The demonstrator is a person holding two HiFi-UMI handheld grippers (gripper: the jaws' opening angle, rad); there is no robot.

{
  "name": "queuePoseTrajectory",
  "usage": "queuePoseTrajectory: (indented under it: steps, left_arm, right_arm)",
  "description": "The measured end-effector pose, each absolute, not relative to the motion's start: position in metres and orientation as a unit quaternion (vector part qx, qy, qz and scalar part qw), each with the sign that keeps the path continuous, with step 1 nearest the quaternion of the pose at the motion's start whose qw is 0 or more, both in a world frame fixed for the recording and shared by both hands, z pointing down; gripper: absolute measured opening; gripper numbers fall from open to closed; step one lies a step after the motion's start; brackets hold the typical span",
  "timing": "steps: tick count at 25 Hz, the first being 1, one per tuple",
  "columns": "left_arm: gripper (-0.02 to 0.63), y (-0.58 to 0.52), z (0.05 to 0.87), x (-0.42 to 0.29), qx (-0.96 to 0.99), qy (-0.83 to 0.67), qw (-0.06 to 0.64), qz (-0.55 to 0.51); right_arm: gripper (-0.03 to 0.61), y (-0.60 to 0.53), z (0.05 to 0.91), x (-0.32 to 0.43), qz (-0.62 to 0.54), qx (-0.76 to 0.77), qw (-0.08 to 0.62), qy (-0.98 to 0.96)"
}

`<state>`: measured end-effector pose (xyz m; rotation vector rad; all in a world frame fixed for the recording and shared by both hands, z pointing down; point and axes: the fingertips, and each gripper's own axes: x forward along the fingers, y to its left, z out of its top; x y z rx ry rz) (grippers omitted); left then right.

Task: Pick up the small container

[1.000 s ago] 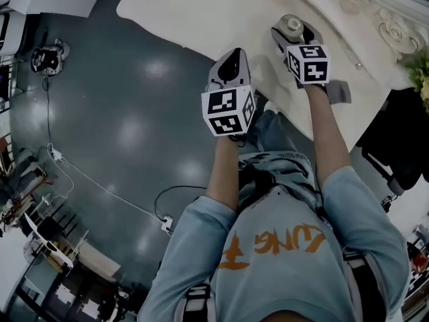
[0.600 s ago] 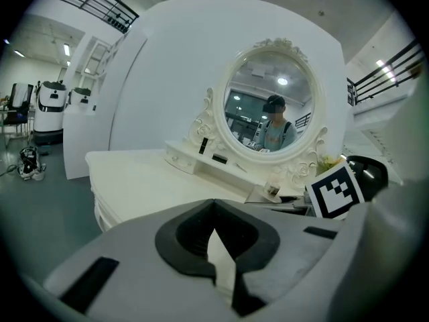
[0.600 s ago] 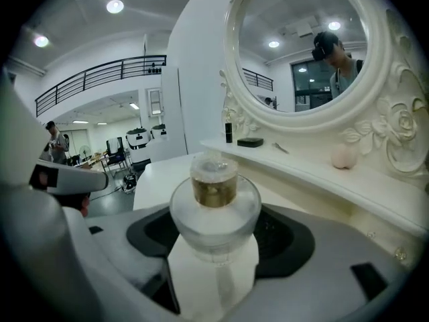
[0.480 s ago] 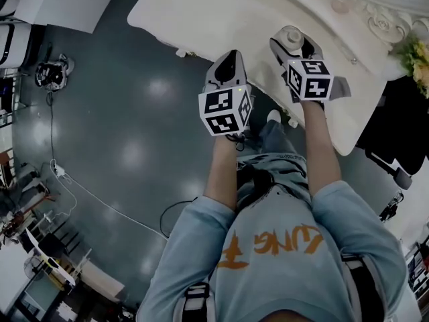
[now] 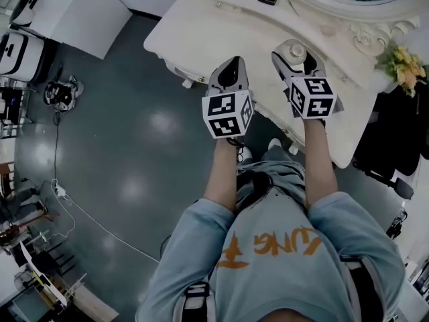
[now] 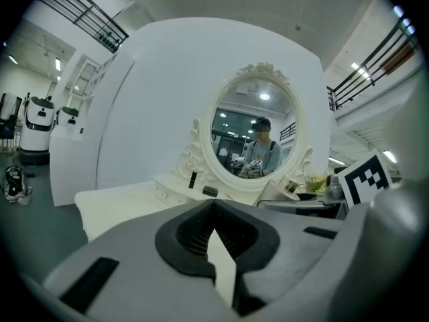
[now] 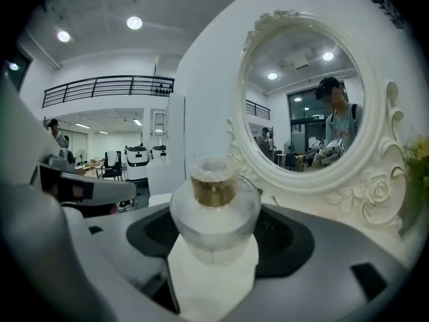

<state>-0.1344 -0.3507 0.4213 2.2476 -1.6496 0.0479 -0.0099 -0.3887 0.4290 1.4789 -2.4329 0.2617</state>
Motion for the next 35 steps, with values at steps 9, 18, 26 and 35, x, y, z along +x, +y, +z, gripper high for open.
queuePoseTrajectory:
  steps: [9,18,26,35]
  left_arm:
    - [0.009,-0.367,0.358,-0.141,0.808,-0.580,0.101,-0.006]
    - [0.009,-0.372,0.339,-0.145,0.809,-0.583,0.072,-0.015]
    - [0.009,-0.373,0.339,-0.146,0.809,-0.583,0.073,-0.022]
    - [0.009,-0.374,0.341,-0.150,0.809,-0.582,0.076,-0.020]
  right_arm:
    - [0.334,-0.387,0.362,-0.013,0.032,0.517,0.102,-0.849]
    - [0.334,-0.388,0.337,-0.009,0.012,0.526,0.086,-0.846]
    - [0.334,-0.387,0.332,-0.009,0.003,0.525,0.088,-0.847]
    - [0.334,-0.388,0.330,-0.015,-0.005,0.520,0.093,-0.849]
